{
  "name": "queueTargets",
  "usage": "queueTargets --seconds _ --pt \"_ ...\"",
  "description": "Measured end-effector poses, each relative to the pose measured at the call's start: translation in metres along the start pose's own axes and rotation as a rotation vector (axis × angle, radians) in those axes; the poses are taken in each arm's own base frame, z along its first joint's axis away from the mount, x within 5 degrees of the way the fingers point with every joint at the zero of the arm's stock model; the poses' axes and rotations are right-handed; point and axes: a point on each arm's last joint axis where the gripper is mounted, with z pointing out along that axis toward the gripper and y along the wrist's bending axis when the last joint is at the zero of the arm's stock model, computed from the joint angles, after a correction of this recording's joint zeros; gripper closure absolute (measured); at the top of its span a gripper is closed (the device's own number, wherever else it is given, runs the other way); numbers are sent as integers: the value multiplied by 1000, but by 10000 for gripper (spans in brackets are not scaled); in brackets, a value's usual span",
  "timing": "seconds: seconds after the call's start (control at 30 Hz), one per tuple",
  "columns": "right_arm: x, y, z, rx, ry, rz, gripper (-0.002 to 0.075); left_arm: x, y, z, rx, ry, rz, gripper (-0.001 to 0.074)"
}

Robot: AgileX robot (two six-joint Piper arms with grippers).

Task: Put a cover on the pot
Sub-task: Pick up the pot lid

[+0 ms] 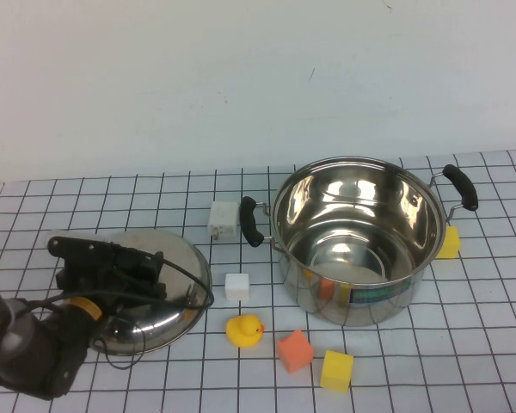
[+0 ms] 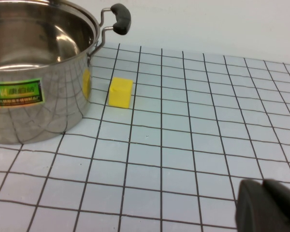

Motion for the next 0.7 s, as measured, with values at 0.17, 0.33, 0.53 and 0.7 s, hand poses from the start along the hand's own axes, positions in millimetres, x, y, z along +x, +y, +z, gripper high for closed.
queueTargets --seconds 0.17,0.33,0.53,0.7 --pt "0 0 0 0 0 0 717 9 0 5 -38 3 -15 171" --pt "0 0 0 0 0 0 717 12 3 7 -63 -15 -24 171" --pt "0 0 0 0 0 0 717 13 0 9 -60 -24 -29 171" --pt "0 0 0 0 0 0 717 13 0 12 -60 -32 -55 174"
